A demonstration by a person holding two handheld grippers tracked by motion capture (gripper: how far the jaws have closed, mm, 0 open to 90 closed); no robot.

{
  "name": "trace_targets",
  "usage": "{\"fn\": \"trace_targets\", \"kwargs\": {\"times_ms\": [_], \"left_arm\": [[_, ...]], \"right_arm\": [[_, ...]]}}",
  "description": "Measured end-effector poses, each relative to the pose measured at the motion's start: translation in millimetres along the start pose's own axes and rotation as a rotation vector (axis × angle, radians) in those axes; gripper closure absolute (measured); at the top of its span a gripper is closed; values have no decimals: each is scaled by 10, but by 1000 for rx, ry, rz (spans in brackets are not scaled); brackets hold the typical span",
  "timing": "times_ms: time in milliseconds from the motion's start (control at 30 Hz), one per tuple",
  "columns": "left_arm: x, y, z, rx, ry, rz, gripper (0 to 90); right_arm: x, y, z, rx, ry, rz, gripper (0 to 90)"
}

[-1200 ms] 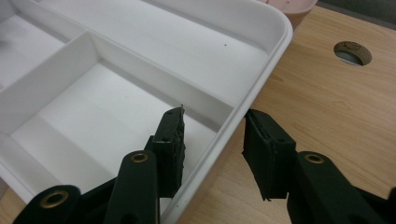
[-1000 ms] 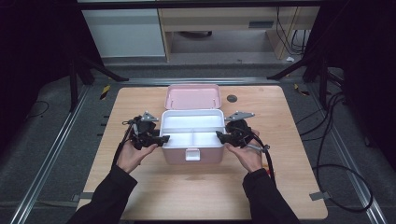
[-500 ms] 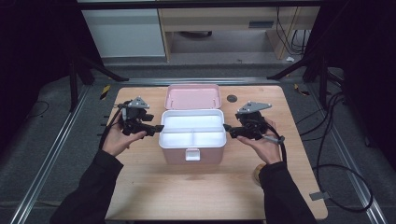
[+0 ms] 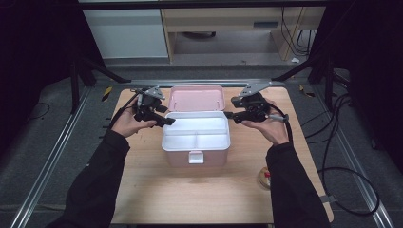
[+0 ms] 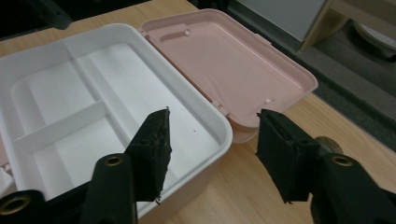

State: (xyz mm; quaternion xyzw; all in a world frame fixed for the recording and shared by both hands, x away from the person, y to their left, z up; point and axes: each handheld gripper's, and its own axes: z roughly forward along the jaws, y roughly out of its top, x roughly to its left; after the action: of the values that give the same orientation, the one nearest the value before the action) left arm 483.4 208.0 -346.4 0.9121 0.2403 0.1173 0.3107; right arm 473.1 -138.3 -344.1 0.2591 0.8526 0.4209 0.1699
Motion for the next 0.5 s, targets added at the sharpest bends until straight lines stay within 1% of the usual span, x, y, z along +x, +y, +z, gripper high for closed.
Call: {"fn": "trace_targets", "kwargs": {"times_ms": [33, 100, 133, 167, 200, 233, 267, 333, 400, 433, 500], "left_arm": [[8, 9, 18, 8, -13, 6, 385], [15, 22, 48, 23, -34, 27, 389], [18, 29, 57, 27, -39, 33, 400], [18, 37, 70, 34, -46, 40, 409], [16, 45, 86, 42, -53, 51, 424], [13, 53, 104, 55, -57, 63, 424], [10, 57, 121, 64, -58, 74, 429], [12, 55, 159, 76, -78, 84, 463], [11, 47, 197, 90, -77, 87, 497], [19, 42, 215, 104, -81, 95, 497], [29, 32, 247, 116, -87, 102, 527]], "right_arm": [[-1, 10, 42, 3, 20, -20, 468], [10, 27, 100, 26, 56, -38, 495], [16, 37, 146, 39, 81, -63, 514], [19, 42, 172, 49, 91, -76, 524], [25, 54, 241, 71, 118, -104, 553], [25, 54, 241, 71, 118, -104, 553], [25, 57, 274, 77, 130, -122, 566], [27, 62, 333, 100, 164, -156, 577], [42, 70, 398, 141, 205, -197, 597], [42, 70, 398, 141, 205, -197, 597], [50, 78, 431, 167, 233, -212, 615]]}}
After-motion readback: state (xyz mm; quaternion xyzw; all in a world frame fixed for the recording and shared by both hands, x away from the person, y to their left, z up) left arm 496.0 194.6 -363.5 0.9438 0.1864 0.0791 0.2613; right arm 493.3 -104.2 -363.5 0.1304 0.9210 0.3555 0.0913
